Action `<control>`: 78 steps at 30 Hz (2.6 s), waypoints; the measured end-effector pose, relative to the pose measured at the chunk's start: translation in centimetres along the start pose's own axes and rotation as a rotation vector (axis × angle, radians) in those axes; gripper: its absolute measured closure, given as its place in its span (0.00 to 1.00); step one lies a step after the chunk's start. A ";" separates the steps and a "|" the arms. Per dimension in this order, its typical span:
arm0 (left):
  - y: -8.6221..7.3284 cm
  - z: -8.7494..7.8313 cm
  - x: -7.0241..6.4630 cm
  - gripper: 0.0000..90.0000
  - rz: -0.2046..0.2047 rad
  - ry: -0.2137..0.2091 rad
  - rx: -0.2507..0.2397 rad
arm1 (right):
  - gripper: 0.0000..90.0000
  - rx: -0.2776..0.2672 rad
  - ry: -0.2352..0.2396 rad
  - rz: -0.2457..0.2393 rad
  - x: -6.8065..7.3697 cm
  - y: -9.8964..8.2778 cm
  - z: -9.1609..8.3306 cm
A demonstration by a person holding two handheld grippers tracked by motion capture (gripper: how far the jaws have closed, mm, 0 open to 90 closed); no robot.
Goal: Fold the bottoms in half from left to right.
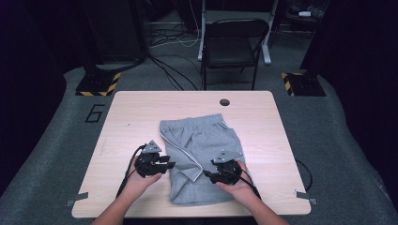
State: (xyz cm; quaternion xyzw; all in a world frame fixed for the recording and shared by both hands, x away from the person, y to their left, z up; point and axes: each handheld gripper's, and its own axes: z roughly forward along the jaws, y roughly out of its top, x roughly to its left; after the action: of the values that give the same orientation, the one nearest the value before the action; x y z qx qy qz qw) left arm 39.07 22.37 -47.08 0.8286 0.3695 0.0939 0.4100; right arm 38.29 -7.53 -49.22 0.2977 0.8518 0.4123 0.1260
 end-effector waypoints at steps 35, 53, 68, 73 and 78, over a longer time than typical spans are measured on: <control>-2.4 -1.9 0.7 0.67 -0.034 0.073 0.014 | 0.82 0.132 0.035 0.122 -5.3 1.5 0.7; -1.2 -0.1 0.5 0.65 -0.001 0.031 0.015 | 0.55 0.131 -0.089 0.146 -2.5 -0.9 1.2; -0.7 0.3 0.8 0.65 -0.017 0.031 -0.010 | 0.62 0.160 -0.149 0.085 -0.4 -1.5 1.2; -0.6 0.0 1.5 0.62 -0.027 0.056 -0.008 | 0.68 0.160 -0.139 0.172 -0.3 -1.5 1.1; -0.3 0.2 2.0 0.59 -0.048 0.079 -0.017 | 0.82 0.168 -0.102 0.138 -0.6 -1.5 1.0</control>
State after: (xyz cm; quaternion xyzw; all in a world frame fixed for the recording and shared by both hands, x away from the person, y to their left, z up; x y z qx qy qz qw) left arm 40.45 23.76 -47.76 0.8116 0.4041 0.1198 0.4044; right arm 38.60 -7.96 -50.99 0.3857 0.8532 0.3316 0.1152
